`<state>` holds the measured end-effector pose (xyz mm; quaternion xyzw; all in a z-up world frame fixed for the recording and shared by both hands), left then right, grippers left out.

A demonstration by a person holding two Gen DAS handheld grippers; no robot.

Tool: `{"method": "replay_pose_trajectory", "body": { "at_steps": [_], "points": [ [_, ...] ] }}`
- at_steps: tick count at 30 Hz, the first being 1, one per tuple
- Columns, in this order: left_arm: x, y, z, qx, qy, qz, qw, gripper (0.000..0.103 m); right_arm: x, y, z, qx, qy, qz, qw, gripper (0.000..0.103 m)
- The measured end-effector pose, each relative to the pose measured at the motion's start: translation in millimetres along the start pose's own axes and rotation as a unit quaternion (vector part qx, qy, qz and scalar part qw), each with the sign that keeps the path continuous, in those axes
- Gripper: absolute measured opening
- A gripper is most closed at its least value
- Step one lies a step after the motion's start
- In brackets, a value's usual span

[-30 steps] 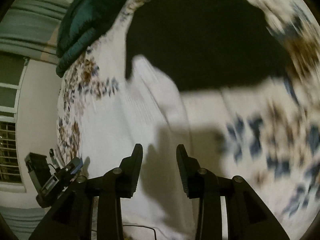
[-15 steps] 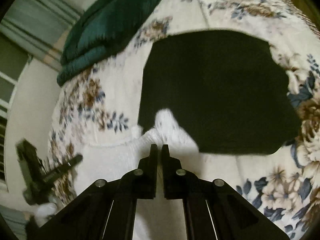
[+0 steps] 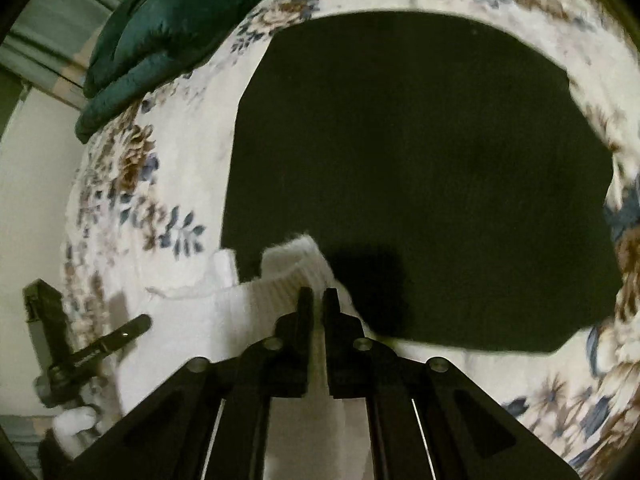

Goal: Fold small clothes

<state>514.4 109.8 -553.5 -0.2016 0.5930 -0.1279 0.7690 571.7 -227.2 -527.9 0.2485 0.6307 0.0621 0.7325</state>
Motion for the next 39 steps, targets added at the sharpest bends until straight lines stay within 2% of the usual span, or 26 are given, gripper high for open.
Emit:
{"method": "replay_pose_trajectory", "body": {
  "at_steps": [1,2,3,4,6,7,9,11,16,18,20,25,26,27,28,29,31,34,39],
  "points": [
    [-9,1,-4,-0.006,-0.003,-0.014,0.9999,0.017,-3,-4,-1,0.012,0.010,0.016,1.000,0.022],
    [-17,2,-8,-0.012,-0.008,-0.026,0.9996,0.026,-6,-9,-4,0.027,0.025,0.041,0.998,0.032],
    [-28,4,-17,-0.021,-0.013,-0.040,0.9989,0.035,-11,-18,-7,0.042,0.037,0.067,0.996,0.052],
    [-35,6,-24,-0.028,-0.017,-0.053,0.9981,0.040,-14,-24,-12,0.050,0.041,0.080,0.995,0.065],
    [-50,13,-46,-0.053,-0.025,-0.075,0.9955,0.056,-20,-43,-30,0.070,0.062,0.110,0.989,0.076],
    [-54,16,-56,-0.065,-0.028,-0.087,0.9937,0.058,-19,-49,-40,0.077,0.078,0.122,0.986,0.082],
    [-55,20,-73,-0.080,-0.028,-0.111,0.9901,0.062,-14,-61,-64,0.086,0.112,0.148,0.979,0.088],
    [-45,21,-80,-0.087,-0.022,-0.123,0.9883,0.062,-3,-69,-87,0.082,0.144,0.163,0.972,0.093],
    [0,24,-88,-0.090,0.006,-0.142,0.9858,0.063,41,-76,-122,0.082,0.202,0.193,0.957,0.093],
    [10,25,-86,-0.095,0.004,-0.159,0.9827,0.073,55,-76,-126,0.088,0.214,0.206,0.951,0.093],
    [15,26,-84,-0.099,0.002,-0.172,0.9802,0.078,67,-72,-127,0.092,0.222,0.219,0.946,0.094],
    [14,23,-84,-0.093,-0.014,-0.189,0.9774,0.078,89,-55,-125,0.101,0.234,0.225,0.941,0.094],
    [12,21,-83,-0.088,-0.019,-0.187,0.9782,0.069,92,-50,-124,0.101,0.231,0.221,0.942,0.093],
    [7,16,-82,-0.079,-0.027,-0.193,0.9777,0.032,94,-45,-124,0.101,0.226,0.215,0.945,0.087],
    [6,13,-80,-0.076,-0.027,-0.192,0.9780,0.032,94,-41,-126,0.100,0.221,0.211,0.947,0.067],
    [1,10,-77,-0.069,-0.030,-0.184,0.9801,0.032,94,-38,-128,0.096,0.216,0.205,0.950,0.058],
    [-8,2,-73,-0.047,-0.035,-0.168,0.9840,0.030,90,-32,-131,0.100,0.202,0.201,0.953,0.047],
    [-21,-13,-66,-0.019,-0.035,-0.148,0.9882,0.029,72,-21,-136,0.099,0.169,0.191,0.962,0.041],
    [-53,-41,-50,0.005,-0.040,-0.145,0.9886,0.029,24,-5,-142,0.093,0.127,0.206,0.966,0.039]
  ]
}}
Point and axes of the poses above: each gripper's, at about its wrist camera, not at the fingertips, and x roughly the way its jaws point, y to its left, z to its top, the point moved 2 cm from there along x, roughly the way its jaws point, and after that the axes turned 9 degrees about x, right-handed, at the moved point
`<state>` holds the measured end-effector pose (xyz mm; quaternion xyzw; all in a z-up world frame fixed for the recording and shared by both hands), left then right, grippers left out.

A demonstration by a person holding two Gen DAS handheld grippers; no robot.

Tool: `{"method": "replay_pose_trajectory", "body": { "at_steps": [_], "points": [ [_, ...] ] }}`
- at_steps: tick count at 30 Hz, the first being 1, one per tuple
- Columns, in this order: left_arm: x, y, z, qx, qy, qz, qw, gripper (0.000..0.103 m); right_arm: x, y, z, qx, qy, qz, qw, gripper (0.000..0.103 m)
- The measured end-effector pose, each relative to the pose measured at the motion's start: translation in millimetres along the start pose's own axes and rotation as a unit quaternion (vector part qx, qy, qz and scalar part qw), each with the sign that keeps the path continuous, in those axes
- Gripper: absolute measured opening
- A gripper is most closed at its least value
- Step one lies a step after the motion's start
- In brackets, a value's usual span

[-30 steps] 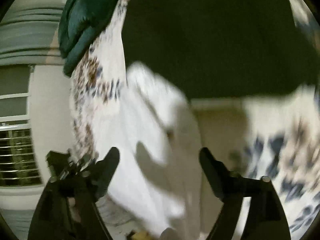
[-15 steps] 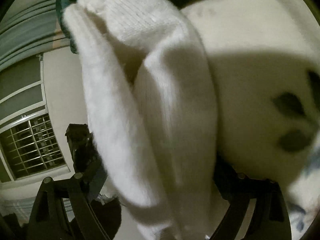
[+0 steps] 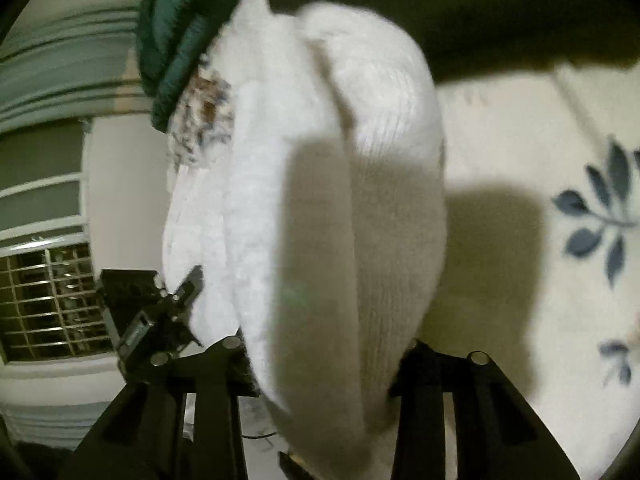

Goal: Fold small clothes

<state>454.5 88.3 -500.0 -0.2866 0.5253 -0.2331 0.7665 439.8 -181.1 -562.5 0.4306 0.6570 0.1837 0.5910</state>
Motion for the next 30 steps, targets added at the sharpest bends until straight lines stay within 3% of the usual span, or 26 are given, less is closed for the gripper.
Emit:
{"method": "replay_pose_trajectory", "body": {
  "at_steps": [7,13,17,22,26,30],
  "points": [
    [-7,-67,53,0.053,-0.023,-0.011,0.9982,0.029,-101,52,12,-0.030,-0.065,0.021,0.997,0.039],
    [28,-122,122,0.084,-0.041,-0.039,0.9949,0.029,-201,74,66,-0.051,-0.123,0.021,0.991,0.039],
    [73,-141,166,0.093,-0.037,-0.046,0.9939,0.030,-243,85,124,-0.054,-0.150,0.018,0.987,0.039],
    [140,-140,198,0.104,-0.014,-0.025,0.9941,0.030,-245,63,196,-0.032,-0.158,0.007,0.987,0.039],
    [183,-128,200,0.106,0.010,-0.002,0.9943,0.030,-217,28,224,-0.013,-0.147,0.001,0.989,0.039],
    [200,-116,194,0.096,0.029,0.009,0.9950,0.031,-199,-4,245,0.004,-0.122,0.002,0.993,0.039]
  ]
}}
Point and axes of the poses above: each gripper's, at about its wrist camera, not at the fingertips, and x roughly the way its jaws point, y to its left, z to its top, the point moved 2 cm from there along x, roughly the way its jaws point, and after that the axes turned 9 degrees about x, right-handed, at the moved point
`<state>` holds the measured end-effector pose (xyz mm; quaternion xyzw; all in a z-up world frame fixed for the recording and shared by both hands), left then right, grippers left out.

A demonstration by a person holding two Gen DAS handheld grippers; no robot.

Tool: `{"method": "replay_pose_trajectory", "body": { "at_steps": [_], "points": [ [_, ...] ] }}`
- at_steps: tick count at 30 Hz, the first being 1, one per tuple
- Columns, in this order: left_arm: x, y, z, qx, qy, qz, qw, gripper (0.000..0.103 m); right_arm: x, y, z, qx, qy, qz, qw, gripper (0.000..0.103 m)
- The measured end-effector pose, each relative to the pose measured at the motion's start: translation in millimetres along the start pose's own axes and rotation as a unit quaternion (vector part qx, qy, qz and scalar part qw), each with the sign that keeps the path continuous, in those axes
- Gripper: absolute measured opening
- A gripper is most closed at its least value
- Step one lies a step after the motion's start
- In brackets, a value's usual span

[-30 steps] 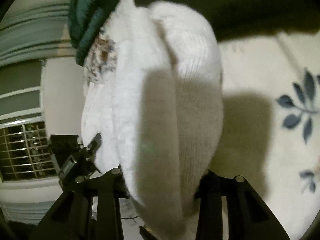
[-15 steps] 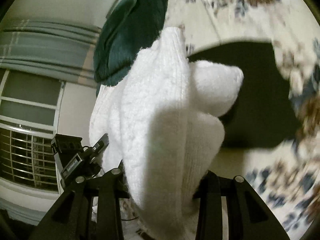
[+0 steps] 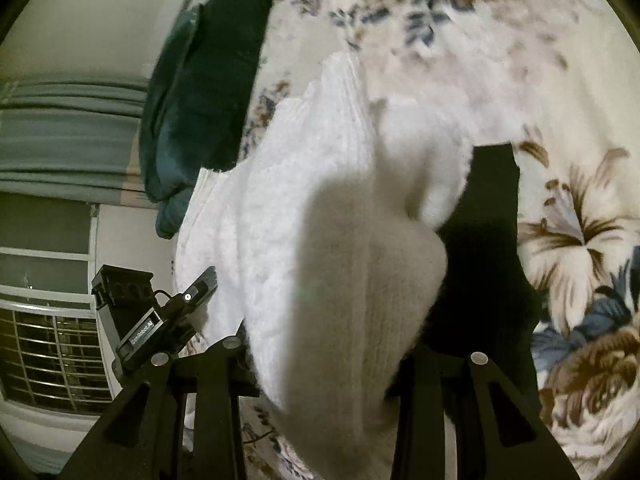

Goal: Fold small clothes

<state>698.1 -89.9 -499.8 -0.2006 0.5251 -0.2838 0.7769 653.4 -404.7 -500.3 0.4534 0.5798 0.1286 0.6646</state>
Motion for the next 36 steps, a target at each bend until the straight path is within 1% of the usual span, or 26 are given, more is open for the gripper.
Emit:
{"method": "replay_pose_trajectory", "body": {
  "at_steps": [2,5,6,7,9,10,11,12,13,14,15,16,17,18,19,20,22,23,25,26,27,28,33,36],
  "points": [
    [1,0,-5,0.001,0.006,0.010,0.9999,0.032,9,-9,5,0.000,0.010,-0.010,1.000,0.040],
    [2,-1,-7,-0.001,0.014,0.030,0.9995,0.035,19,-14,10,-0.011,0.018,-0.038,0.999,0.045],
    [0,-2,-8,-0.002,0.013,0.037,0.9992,0.035,19,-13,9,-0.017,0.018,-0.048,0.999,0.049],
    [-2,-3,-8,-0.002,0.011,0.047,0.9988,0.035,19,-8,9,-0.029,0.016,-0.071,0.997,0.056],
    [-6,-8,-9,0.009,0.008,0.077,0.9970,0.036,20,-4,7,-0.047,0.006,-0.106,0.993,0.058],
    [-9,-12,-10,0.021,0.003,0.100,0.9948,0.036,20,1,4,-0.063,0.001,-0.131,0.989,0.063],
    [-14,-18,-11,0.035,-0.004,0.127,0.9913,0.039,19,3,2,-0.075,-0.008,-0.157,0.985,0.066],
    [-15,-20,-11,0.042,-0.006,0.142,0.9889,0.039,17,8,-2,-0.086,-0.018,-0.179,0.980,0.071],
    [-18,-23,-13,0.049,-0.009,0.166,0.9849,0.040,16,13,-7,-0.100,-0.033,-0.209,0.972,0.076],
    [-22,-26,-16,0.055,-0.014,0.187,0.9808,0.049,13,17,-11,-0.112,-0.048,-0.235,0.964,0.079],
    [-24,-29,-18,0.061,-0.015,0.205,0.9768,0.068,10,21,-17,-0.120,-0.067,-0.261,0.955,0.088],
    [-26,-32,-21,0.068,-0.016,0.224,0.9720,0.077,6,25,-22,-0.127,-0.090,-0.291,0.944,0.095],
    [-27,-35,-24,0.075,-0.018,0.239,0.9681,0.090,2,30,-29,-0.136,-0.116,-0.321,0.930,0.098],
    [-29,-38,-27,0.082,-0.018,0.252,0.9642,0.093,-2,34,-38,-0.144,-0.140,-0.350,0.915,0.101],
    [-31,-44,-31,0.091,-0.020,0.264,0.9599,0.094,-4,36,-43,-0.147,-0.156,-0.368,0.905,0.102],
    [-32,-46,-33,0.096,-0.021,0.271,0.9577,0.094,-7,37,-49,-0.148,-0.172,-0.384,0.895,0.102],
    [-37,-58,-40,0.110,-0.023,0.287,0.9512,0.099,-15,39,-64,-0.150,-0.198,-0.411,0.878,0.103],
    [-39,-64,-43,0.117,-0.023,0.292,0.9490,0.101,-20,40,-71,-0.150,-0.211,-0.421,0.869,0.103],
    [-46,-78,-48,0.130,-0.024,0.305,0.9430,0.101,-32,47,-86,-0.150,-0.234,-0.437,0.856,0.103],
    [-51,-86,-51,0.137,-0.024,0.309,0.9409,0.102,-38,52,-92,-0.148,-0.241,-0.441,0.852,0.103],
    [-54,-93,-52,0.140,-0.024,0.308,0.9407,0.102,-45,55,-100,-0.148,-0.246,-0.444,0.849,0.103],
    [-60,-100,-54,0.143,-0.025,0.309,0.9401,0.102,-52,60,-107,-0.150,-0.252,-0.450,0.843,0.103],
    [-95,-137,-60,0.148,-0.031,0.303,0.9408,0.102,-97,98,-142,-0.155,-0.273,-0.448,0.837,0.103],
    [-122,-164,-63,0.151,-0.040,0.312,0.9372,0.103,-131,124,-166,-0.156,-0.290,-0.442,0.834,0.103]
  ]
}}
Point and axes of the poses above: each gripper's, at about its wrist camera, not at the fingertips, and x roughly the way its jaws point, y to its left, z to its top, the point moved 2 cm from there along x, roughly the way its jaws point, and after that the axes turned 9 degrees about x, right-handed, at the moved point
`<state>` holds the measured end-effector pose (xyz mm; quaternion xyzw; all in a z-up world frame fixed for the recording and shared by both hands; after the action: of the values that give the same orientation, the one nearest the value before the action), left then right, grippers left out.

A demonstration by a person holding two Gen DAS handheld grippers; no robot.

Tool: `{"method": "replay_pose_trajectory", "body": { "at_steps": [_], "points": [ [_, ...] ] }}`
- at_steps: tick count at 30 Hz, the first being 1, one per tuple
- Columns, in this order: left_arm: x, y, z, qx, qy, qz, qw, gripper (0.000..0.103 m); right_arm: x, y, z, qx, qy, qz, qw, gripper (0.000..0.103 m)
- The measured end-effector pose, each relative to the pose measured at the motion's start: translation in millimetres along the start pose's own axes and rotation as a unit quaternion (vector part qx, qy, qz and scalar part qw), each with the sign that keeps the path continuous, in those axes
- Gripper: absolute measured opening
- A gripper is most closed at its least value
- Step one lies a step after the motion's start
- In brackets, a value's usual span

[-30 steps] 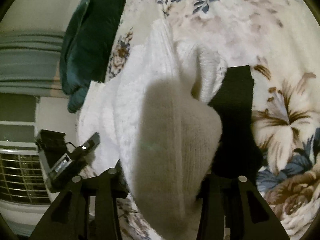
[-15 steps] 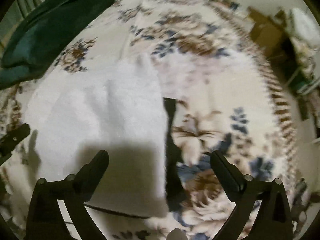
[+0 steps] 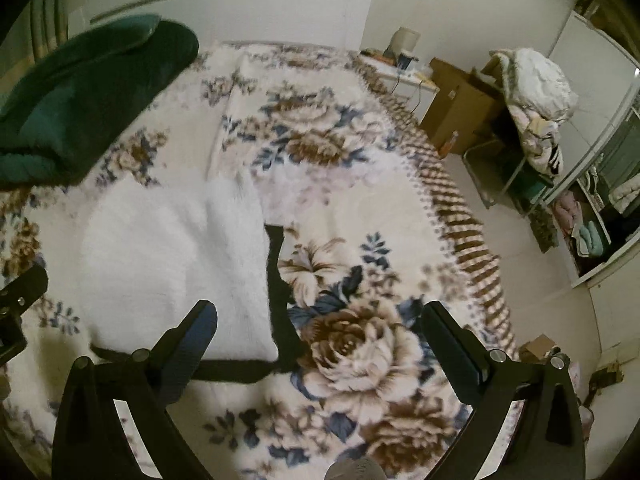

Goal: Fold small clothes

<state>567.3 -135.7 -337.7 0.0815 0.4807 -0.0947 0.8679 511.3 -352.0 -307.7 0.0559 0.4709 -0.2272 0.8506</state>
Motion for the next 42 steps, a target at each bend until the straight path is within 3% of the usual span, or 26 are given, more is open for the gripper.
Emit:
{"method": "replay_pose_trajectory", "body": {
  "at_steps": [16,24,31,42],
  "points": [
    [-233,-23,-4,0.011,-0.074,0.020,0.9970,0.103,-265,-79,2,0.031,-0.084,0.020,0.996,0.103],
    [-317,-30,-18,0.013,-0.108,0.021,0.9938,0.103,-375,-106,-14,0.027,-0.120,0.036,0.992,0.103],
    [-354,-29,-32,0.015,-0.118,0.025,0.9926,0.103,-439,-124,-30,0.028,-0.137,0.056,0.989,0.103],
    [-382,-32,-52,0.013,-0.106,0.021,0.9941,0.103,-474,-133,-44,0.030,-0.122,0.067,0.990,0.103]
  ]
}}
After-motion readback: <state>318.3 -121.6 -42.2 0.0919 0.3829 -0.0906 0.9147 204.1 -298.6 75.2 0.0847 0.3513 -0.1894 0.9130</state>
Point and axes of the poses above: each gripper's, at about its wrist camera, not at the fingertips, and x roughly the way its jaws point, y to its left, z to its top, the point moved 2 cm from there along x, roughly the way its jaws point, and after that the axes turned 9 degrees about x, right-handed, at the moved point
